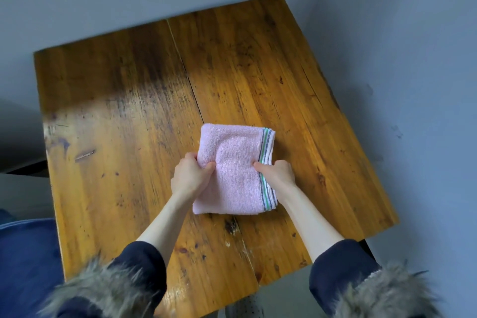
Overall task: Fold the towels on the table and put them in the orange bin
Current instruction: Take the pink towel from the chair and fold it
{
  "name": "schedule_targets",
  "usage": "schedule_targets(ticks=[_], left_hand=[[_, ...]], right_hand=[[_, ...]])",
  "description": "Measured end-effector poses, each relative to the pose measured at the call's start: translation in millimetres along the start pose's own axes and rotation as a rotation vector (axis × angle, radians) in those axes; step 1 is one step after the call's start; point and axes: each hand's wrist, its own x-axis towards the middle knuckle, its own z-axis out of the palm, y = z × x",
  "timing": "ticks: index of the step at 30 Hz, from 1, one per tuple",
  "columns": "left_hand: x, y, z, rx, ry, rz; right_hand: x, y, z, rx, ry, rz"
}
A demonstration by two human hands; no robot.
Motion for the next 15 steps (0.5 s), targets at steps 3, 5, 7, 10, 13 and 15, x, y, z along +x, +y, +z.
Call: schedule_targets(ticks=[3, 5, 7, 10, 13, 15], left_hand=[[-7.9, -3.6, -5.2, -0.030, -0.068, -0.026], [-22.8, -13.1, -6.4, -0.105, -0.098, -0.042], [-44.6, -26.8, -8.1, -0.206, -0.131, -0.076], [-83.9, -47.5, -17.6, -0.381, -0.192, -0.156], [-123.8, -61.2, -34.3, -0.572, -0.171, -0.207], [-149.2, -68.8, -48.7, -0.644, -0.131, -0.211]], right_hand=[[-8.7, 1.8, 0.5, -0.134, 0.046, -0.042], [-18.0, 7.3, -2.2, -0.132, 0.015, -0.079], [-31.0, 15.5, -6.2, -0.123, -0.047, -0.131], [-59.7, 22.5, -13.4, -0.209, -0.173, -0.238], [-94.2, 21.2, -18.3, -0.232, -0.286, -0.311], [-118.2, 15.0, -18.3, -0.258, -0.316, -0.364]])
